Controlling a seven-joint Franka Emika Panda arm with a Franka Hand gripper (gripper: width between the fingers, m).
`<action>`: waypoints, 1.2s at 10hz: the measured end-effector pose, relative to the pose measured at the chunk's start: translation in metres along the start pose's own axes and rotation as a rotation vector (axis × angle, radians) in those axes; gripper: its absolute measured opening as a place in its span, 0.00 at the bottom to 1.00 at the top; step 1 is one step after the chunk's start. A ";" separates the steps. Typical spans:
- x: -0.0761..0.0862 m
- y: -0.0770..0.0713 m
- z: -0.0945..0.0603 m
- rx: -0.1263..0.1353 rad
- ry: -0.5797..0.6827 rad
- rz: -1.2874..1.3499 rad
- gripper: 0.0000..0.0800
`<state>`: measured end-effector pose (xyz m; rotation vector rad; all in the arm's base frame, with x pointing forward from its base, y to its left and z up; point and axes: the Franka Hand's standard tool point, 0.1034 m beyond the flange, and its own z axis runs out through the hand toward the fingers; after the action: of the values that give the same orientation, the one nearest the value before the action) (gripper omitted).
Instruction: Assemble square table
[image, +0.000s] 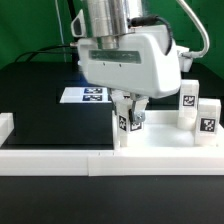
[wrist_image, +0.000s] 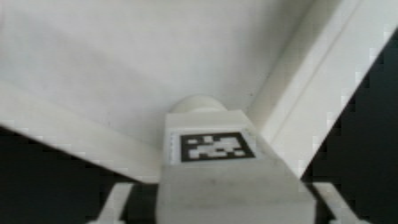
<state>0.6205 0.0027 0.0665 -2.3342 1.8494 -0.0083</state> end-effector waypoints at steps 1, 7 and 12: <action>-0.002 0.001 -0.001 -0.014 -0.014 0.190 0.36; 0.002 -0.001 0.000 -0.014 -0.043 0.621 0.37; -0.005 0.001 0.005 0.019 -0.004 0.066 0.80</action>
Offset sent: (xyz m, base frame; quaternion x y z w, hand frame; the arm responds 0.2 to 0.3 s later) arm 0.0318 0.0019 0.0140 0.0540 -0.0297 0.3684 0.9276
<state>0.6193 0.0080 0.0621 -2.2574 1.9153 -0.0139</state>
